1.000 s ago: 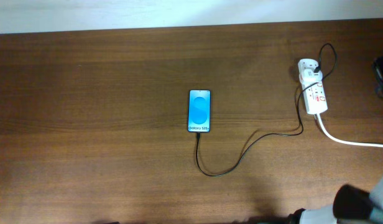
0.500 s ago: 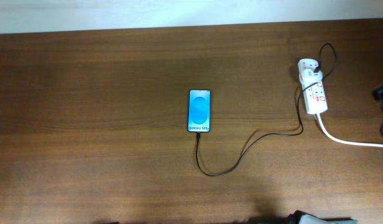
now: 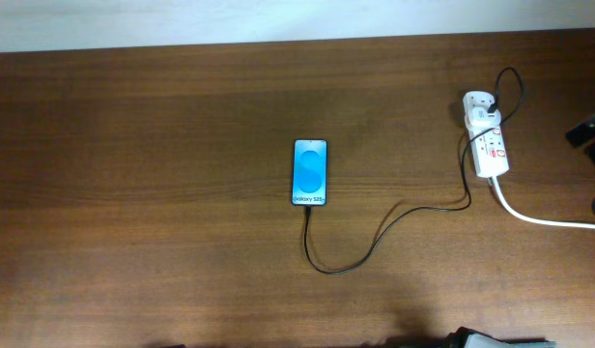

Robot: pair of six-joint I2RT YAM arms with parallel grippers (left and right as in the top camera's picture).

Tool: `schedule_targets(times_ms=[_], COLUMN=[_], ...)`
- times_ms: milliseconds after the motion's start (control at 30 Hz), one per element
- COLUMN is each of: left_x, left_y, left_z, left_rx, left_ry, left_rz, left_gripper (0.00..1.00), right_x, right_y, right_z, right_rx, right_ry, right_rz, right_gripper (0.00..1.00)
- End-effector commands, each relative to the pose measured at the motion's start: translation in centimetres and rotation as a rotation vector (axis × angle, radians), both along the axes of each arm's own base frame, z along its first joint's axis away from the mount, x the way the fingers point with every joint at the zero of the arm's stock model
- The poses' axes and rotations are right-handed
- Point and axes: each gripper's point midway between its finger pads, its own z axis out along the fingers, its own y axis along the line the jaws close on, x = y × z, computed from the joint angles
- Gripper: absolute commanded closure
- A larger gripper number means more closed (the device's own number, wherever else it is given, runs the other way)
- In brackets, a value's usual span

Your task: Plug charger to phone and switch on socket

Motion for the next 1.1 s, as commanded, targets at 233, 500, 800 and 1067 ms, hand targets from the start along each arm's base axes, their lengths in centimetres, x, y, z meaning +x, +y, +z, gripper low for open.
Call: schedule_targets(times_ms=[233, 500, 800, 1067], left_x=[-0.2, -0.2, -0.2, -0.2], left_y=[0.0, 0.0, 0.0, 0.0], left_z=[0.1, 0.1, 0.1, 0.1], left_rx=[0.011, 0.011, 0.011, 0.011], left_ry=[-0.006, -0.006, -0.006, -0.006], left_rz=[0.002, 0.003, 0.002, 0.002], left_gripper=[0.00, 0.01, 0.01, 0.01], right_x=[4.1, 3.2, 0.3, 0.0], right_y=[4.2, 5.4, 8.7, 8.6], right_z=[0.1, -5.9, -11.5, -15.3], right_rx=[-0.123, -0.152, -0.224, -0.267], right_ry=[-0.133, -0.384, -0.915, -1.069], right_rz=[0.203, 0.236, 0.353, 0.329], right_gripper=[0.01, 0.01, 0.01, 0.01])
